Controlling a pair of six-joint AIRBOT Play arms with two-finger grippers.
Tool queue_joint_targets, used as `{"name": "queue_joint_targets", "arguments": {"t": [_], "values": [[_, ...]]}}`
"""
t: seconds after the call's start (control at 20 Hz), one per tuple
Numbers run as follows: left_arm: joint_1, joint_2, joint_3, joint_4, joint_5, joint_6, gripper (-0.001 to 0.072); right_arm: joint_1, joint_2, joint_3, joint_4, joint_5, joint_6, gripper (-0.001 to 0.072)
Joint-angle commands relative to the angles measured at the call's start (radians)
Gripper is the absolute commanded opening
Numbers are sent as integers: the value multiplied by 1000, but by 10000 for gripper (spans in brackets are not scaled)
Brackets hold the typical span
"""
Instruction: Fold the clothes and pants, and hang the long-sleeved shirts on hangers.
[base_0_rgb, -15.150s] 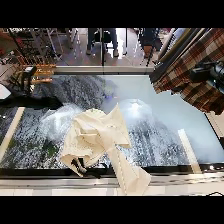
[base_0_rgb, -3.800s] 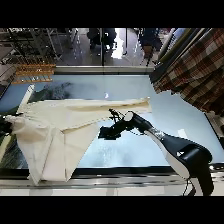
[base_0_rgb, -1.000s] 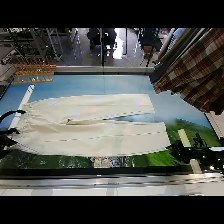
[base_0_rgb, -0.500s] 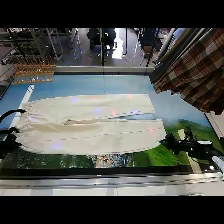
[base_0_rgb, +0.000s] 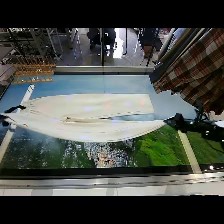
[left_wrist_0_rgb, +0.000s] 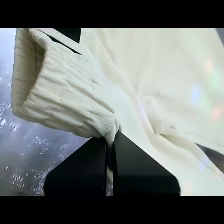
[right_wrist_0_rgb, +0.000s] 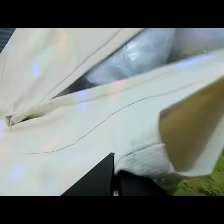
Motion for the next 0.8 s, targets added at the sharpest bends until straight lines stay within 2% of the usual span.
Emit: {"name": "queue_joint_targets", "arguments": {"t": [0.0,0.25,0.4,0.55,0.75], "values": [[61,91,154,-24,-266,9,20,2,180,109,-143,120,0,25],[249,245,154,105,-323,38,20,2,447,113,-329,267,8,25],[311,253,153,119,-323,57,20,2,504,113,-359,275,36,24],[298,189,150,127,-339,91,20,6,420,113,-355,185,65,23],[277,46,147,303,-404,89,20,181,157,116,-358,-35,55,23]]}}
